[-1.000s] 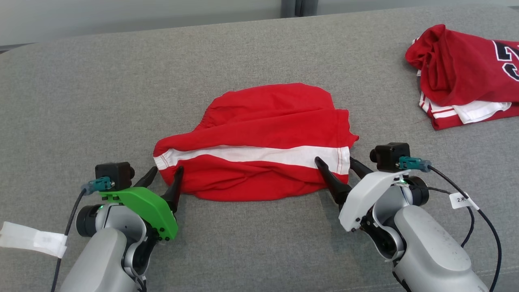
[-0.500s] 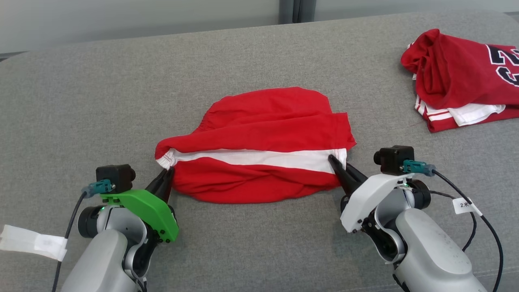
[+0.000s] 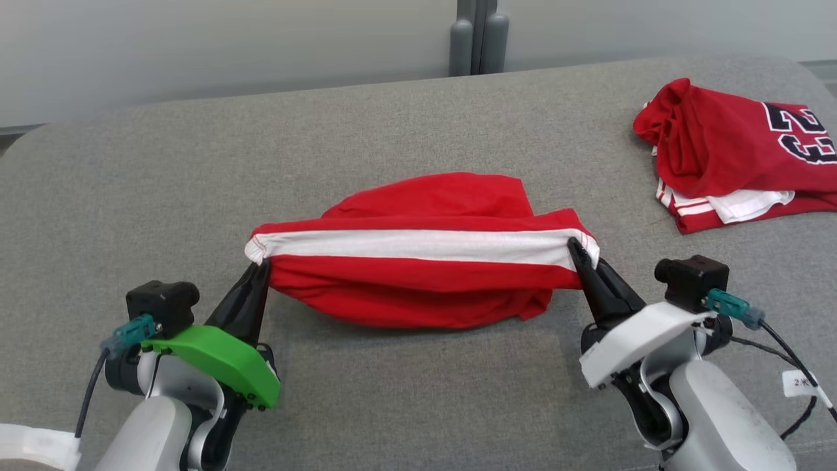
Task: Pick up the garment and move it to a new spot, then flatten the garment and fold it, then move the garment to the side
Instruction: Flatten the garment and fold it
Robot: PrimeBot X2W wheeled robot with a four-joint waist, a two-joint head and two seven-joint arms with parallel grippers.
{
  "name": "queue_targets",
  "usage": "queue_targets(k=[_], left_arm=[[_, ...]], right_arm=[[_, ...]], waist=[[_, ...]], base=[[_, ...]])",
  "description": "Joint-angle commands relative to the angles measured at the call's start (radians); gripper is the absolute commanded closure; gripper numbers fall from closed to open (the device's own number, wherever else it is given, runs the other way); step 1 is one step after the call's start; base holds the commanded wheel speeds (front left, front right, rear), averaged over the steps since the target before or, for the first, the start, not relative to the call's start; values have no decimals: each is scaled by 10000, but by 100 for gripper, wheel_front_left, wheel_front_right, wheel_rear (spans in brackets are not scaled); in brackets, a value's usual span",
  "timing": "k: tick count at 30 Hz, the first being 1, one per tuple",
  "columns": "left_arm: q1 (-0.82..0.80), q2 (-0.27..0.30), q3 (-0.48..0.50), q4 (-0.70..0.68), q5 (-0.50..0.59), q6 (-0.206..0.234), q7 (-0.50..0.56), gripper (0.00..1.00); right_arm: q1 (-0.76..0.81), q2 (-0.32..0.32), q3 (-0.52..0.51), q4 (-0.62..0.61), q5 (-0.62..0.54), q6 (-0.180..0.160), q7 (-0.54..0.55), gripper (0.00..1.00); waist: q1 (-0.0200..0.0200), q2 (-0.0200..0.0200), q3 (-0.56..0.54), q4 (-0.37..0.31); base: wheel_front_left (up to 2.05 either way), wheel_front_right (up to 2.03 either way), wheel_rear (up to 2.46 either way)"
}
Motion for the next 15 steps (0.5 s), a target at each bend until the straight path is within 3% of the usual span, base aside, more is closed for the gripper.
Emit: queue_targets(k=[1,7,15], left_arm=[[268,129,52,-235,26,120,62,100],[1437,466,57,-2169,-117,773,695,100],[698,1108,-186,-2746,253,687,1650,100]], right_arm=[[287,-65,-46,-158,-78,1,-102,100],[1495,-197,-542,-1461,-232,1,159,100],[1147,-326,-607,-2364,-68,1,663,100]], waist=[[0,0,-274,24],[0,0,-735,34],[0,0,-812,-2]], base=[[0,0,0],[0,0,0],[0,0,0]])
